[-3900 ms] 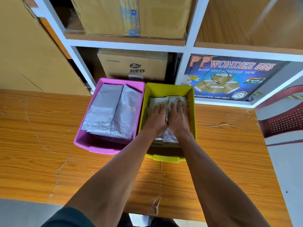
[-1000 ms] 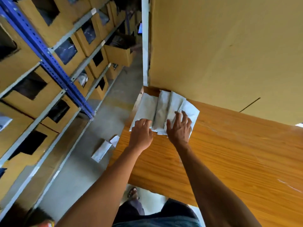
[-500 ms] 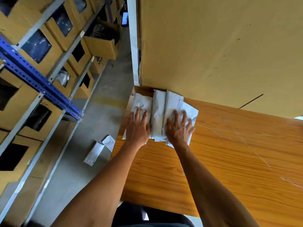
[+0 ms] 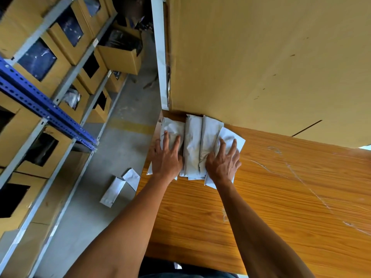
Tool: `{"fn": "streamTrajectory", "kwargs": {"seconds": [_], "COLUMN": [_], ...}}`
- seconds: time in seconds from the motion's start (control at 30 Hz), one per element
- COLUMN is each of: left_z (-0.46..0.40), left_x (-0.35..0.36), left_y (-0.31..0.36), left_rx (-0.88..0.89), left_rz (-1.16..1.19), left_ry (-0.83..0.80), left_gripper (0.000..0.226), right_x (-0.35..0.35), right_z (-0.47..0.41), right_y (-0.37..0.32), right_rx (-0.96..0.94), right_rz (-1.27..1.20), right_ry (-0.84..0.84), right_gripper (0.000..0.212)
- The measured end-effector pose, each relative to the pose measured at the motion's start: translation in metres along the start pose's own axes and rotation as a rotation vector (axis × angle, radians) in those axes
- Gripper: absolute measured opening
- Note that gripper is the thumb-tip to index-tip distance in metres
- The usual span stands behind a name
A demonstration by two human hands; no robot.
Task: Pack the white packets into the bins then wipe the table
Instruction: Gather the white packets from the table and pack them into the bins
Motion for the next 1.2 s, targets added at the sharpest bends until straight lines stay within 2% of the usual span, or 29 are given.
{"fn": "streamTrajectory", "kwargs": {"seconds": [0.23,0.43,0.8,1.0,1.2], "left_z": [0.011,0.014,0.017,0.015,0.034], "left_x": [0.002,0.002,0.005,0.008,0.007], "left_y": [-0.005,0.002,0.008,0.008,0.015], "left_rx": [0.036,0.056,0.059,0.056,0.014], "left_rz": [-0.001,-0.020,-0.078,-0.113,-0.108], "left_ry": [0.064,0.072,0.145,0.072,0.054], "left_gripper": [0.074,0.080,0.082,0.084,0.090], "right_x": [-0.006,-0.003,0.003,0.000,-0.006], "right_z": [0.019,0.024,0.024,0.024,0.038], "right_y": [0.015,0.050,0.056,0.058,0.072], "right_rx": [-0.001,0.000,-0.018,-0.041,-0.049], "right_rz": [0.052,0.188,0.204,0.164,0.210], "right_ry": [-0.002,-0.077,-0.092,-0.121,-0.071], "right_gripper": [0.068,0.070,0.063,0.062,0.067]}}
Point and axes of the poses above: each hand's wrist, its own z-axis away from the middle knuckle, its own x-axis out of the palm, y = z × x, the point moved 4 cm from there along -z, towards the middle knuckle, and after that the axes turned 9 degrees about -z, right-handed, at the moved point
